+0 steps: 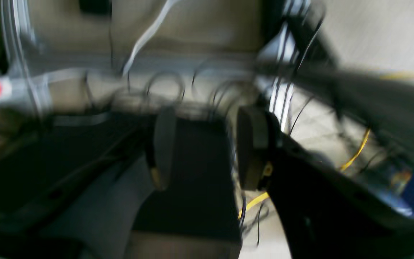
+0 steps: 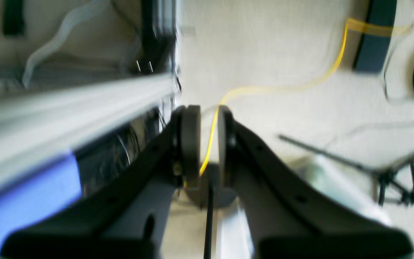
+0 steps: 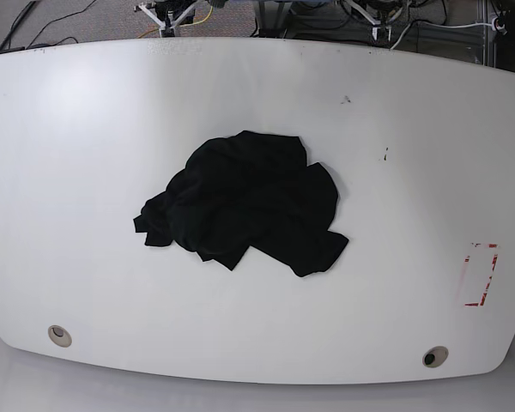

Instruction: Layout the t-shirt on the table in an organized manner, then fold the t-shirt properly

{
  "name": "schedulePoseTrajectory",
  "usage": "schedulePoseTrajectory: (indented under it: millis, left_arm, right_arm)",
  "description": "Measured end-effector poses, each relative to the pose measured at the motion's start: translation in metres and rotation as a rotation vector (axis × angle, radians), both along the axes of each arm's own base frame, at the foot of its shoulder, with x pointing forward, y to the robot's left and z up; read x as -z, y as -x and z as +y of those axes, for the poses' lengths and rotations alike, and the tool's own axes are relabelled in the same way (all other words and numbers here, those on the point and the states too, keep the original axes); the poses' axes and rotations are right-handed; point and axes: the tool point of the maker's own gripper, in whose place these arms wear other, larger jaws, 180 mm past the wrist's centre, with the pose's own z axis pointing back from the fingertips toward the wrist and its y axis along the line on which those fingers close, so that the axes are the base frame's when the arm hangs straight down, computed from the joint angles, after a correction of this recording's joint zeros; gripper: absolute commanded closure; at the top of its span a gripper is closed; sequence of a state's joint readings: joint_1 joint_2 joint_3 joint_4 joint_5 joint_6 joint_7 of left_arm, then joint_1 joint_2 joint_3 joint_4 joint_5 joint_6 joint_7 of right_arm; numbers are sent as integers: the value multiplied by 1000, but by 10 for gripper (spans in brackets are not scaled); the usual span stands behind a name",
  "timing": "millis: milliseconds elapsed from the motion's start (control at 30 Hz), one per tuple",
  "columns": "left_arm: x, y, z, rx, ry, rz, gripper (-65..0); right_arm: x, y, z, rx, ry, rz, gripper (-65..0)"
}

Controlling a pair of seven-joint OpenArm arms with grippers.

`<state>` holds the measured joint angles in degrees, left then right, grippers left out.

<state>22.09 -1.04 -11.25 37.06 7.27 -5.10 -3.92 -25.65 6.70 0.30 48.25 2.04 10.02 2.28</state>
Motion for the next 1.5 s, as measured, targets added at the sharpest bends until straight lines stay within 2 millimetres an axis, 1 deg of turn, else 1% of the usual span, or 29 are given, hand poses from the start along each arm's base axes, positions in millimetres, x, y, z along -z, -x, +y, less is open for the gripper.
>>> schedulePoseTrajectory:
  millis: [100, 200, 267, 400, 533, 733, 833, 1033, 1167, 1333, 1500]
  left_arm:
    - [0, 4, 1, -1, 0, 10, -251]
    - [0, -3, 1, -1, 0, -5, -251]
    - [-1, -12, 0, 0, 0, -26, -251]
    - [-2, -16, 0, 0, 0, -36, -251]
    - [-1, -7, 0, -1, 0, -19, -251]
    - [-6, 5, 1, 4, -6, -20, -251]
    - [-13, 4, 3, 11, -14, -55, -251]
    - [-20, 12, 5, 19, -23, -60, -251]
    - [-26, 15, 6, 25, -29, -73, -251]
    - [-36, 23, 8, 35, -38, -86, -251]
    - [-51, 26, 11, 51, -49, -112, -251]
  right_arm:
    - [1, 4, 2, 0, -4, 11, -78]
    - [0, -1, 3, 0, -6, -2, -78]
    - [-3, -7, 2, 2, -5, -29, -78]
    - [-2, -1, 2, 2, -5, -16, -70]
    - [-6, 12, 3, 2, -7, -18, -41]
    - [-14, 24, 5, -2, -10, -22, -40]
    - [-18, 24, 6, -4, -12, -34, -40]
    - [-30, 21, 8, -7, -18, -73, -40]
    - [-35, 26, 9, -9, -21, -76, -40]
    - [-39, 36, 9, -11, -21, -66, -40]
    - [-53, 36, 7, -19, -20, -94, -40]
